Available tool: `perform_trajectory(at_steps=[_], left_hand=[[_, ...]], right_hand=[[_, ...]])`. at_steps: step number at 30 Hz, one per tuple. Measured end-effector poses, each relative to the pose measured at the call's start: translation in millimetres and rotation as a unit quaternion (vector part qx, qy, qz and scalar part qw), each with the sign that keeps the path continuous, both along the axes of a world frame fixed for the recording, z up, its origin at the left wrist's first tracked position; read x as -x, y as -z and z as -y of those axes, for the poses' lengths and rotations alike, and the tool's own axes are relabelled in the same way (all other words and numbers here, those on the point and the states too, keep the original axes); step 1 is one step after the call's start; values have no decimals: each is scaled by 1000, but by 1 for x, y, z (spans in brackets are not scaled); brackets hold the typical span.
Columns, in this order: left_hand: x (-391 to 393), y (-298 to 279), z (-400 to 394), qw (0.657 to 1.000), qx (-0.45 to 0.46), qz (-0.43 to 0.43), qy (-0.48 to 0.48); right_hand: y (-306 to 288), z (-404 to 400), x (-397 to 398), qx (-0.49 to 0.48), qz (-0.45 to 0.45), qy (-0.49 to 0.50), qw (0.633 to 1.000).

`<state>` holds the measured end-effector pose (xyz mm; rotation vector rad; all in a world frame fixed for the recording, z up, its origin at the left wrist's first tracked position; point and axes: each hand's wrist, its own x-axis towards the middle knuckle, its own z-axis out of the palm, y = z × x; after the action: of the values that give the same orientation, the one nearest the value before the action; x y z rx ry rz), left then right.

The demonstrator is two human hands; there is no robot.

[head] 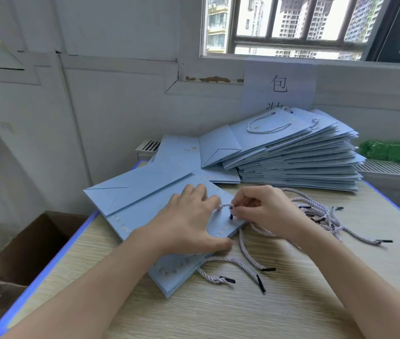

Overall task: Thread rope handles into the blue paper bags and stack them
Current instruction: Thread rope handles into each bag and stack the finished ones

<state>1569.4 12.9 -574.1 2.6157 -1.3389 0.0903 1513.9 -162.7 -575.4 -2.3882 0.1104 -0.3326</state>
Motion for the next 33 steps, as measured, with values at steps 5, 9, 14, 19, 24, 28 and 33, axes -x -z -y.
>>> perform_trajectory(at_steps=[5, 9, 14, 19, 24, 28, 33], left_hand=[[0, -1, -1, 1000, 23, -11, -4], [0, -1, -1, 999, 31, -13, -5], [-1, -1, -1, 999, 40, -15, -5], [-1, -1, -1, 999, 39, -19, 1], [-1, -1, -2, 999, 36, -24, 4], [-1, -1, -1, 998, 43, -40, 6], [-6, -4, -1, 994, 62, -86, 0]], right_hand=[[6, 0, -2, 118, 59, -24, 991], [10, 2, -3, 160, 83, -48, 982], [12, 5, -4, 190, 138, -60, 970], [12, 6, -4, 206, 137, -64, 967], [7, 9, -1, 188, 103, -83, 973], [0, 6, 5, 182, 83, -44, 979], [-16, 0, 15, 76, 76, -27, 994]])
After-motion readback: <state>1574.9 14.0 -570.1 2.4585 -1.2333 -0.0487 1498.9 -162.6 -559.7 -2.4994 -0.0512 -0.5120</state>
